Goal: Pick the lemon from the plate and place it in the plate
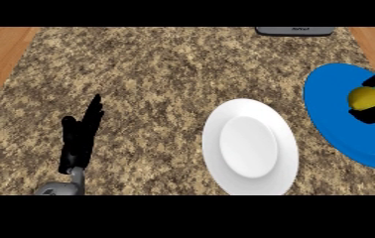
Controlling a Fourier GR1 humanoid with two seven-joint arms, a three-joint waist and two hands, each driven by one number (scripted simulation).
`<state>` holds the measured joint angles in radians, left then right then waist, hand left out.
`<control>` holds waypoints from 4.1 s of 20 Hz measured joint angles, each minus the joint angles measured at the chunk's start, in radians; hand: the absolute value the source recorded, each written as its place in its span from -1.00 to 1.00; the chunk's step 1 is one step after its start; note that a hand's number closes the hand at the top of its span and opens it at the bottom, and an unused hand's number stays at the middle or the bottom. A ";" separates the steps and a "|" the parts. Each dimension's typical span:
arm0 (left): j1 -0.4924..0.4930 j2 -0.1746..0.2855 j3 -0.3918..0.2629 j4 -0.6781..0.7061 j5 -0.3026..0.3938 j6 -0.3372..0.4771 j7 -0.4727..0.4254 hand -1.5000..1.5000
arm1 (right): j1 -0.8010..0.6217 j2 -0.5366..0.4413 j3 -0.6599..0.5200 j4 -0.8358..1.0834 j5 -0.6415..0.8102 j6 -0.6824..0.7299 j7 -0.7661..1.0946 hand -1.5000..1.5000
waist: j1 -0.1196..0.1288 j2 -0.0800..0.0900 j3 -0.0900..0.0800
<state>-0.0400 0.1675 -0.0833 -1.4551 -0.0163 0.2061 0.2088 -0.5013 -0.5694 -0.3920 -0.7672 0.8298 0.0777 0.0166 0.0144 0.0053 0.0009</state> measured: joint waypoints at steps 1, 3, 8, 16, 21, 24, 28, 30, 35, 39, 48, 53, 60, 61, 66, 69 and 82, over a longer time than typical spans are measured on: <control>-0.008 -0.003 -0.003 -0.009 -0.004 0.003 0.018 0.00 | 0.001 -0.008 0.001 0.033 0.000 0.005 -0.022 -1.00 | 0.000 0.000 0.000; 0.005 -0.004 -0.004 -0.023 -0.005 -0.003 0.018 0.00 | -0.023 -0.028 0.004 0.087 -0.009 0.034 -0.067 -1.00 | 0.000 -0.001 0.000; 0.007 -0.003 0.015 0.013 -0.002 -0.014 -0.016 0.00 | -0.047 -0.044 -0.040 0.135 -0.090 0.059 -0.237 -1.00 | -0.006 -0.002 0.000; 0.025 -0.003 0.020 0.001 -0.005 -0.010 -0.013 0.00 | -0.058 -0.038 -0.283 0.146 -0.388 0.144 -0.398 -1.00 | -0.020 -0.007 0.000; 0.032 -0.015 0.006 -0.033 -0.016 -0.011 0.008 0.00 | -0.029 -0.077 -0.343 0.194 -0.496 0.240 -0.450 -1.00 | -0.013 -0.005 0.000; 0.039 -0.014 0.011 -0.053 -0.019 -0.015 0.019 0.00 | -0.011 -0.101 -0.343 0.242 -0.527 0.282 -0.507 -1.00 | -0.009 -0.004 0.000; 0.019 -0.019 0.024 -0.038 -0.022 -0.026 0.026 0.00 | 0.013 -0.107 -0.325 0.254 -0.566 0.305 -0.556 -1.00 | -0.009 -0.004 0.000; 0.010 -0.021 0.024 -0.038 -0.030 -0.026 0.034 0.00 | 0.013 -0.108 -0.312 0.293 -0.566 0.294 -0.609 -1.00 | -0.006 -0.003 0.000; 0.015 -0.030 0.037 -0.028 -0.037 -0.035 0.014 0.00 | 0.005 -0.111 -0.270 0.336 -0.577 0.259 -0.648 -1.00 | -0.006 -0.003 0.000; -0.006 -0.036 0.045 -0.012 -0.044 -0.037 0.016 0.00 | 0.010 -0.116 -0.248 0.364 -0.576 0.209 -0.658 -1.00 | -0.006 -0.003 0.000; 0.000 -0.038 0.060 -0.027 -0.049 -0.056 0.025 0.00 | 0.018 -0.128 -0.210 0.440 -0.576 0.111 -0.697 -1.00 | -0.003 -0.002 0.000; 0.003 -0.052 0.053 -0.040 -0.061 -0.052 0.041 0.00 | 0.027 -0.173 -0.202 0.492 -0.576 0.093 -0.716 -1.00 | 0.000 -0.001 0.001; -0.027 -0.066 0.057 -0.007 -0.075 -0.048 0.028 0.00 | 0.030 -0.206 -0.197 0.551 -0.583 0.073 -0.745 -1.00 | 0.002 0.002 0.002; -0.011 -0.063 0.057 -0.021 -0.071 -0.054 0.029 0.00 | 0.041 -0.214 -0.197 0.556 -0.585 0.073 -0.752 -1.00 | 0.003 0.001 0.002; 0.001 -0.049 0.068 -0.033 -0.061 -0.077 0.030 0.00 | 0.068 -0.260 -0.217 0.587 -0.606 0.085 -0.772 -1.00 | 0.005 0.003 0.003; -0.004 -0.061 0.059 -0.037 -0.073 -0.064 0.040 0.00 | 0.084 -0.278 -0.229 0.595 -0.622 0.093 -0.786 -1.00 | 0.004 0.003 0.003; 0.020 -0.057 0.068 -0.040 -0.062 -0.090 0.015 0.00 | 0.124 -0.305 -0.260 0.626 -0.658 0.031 -0.787 -1.00 | 0.013 0.005 0.005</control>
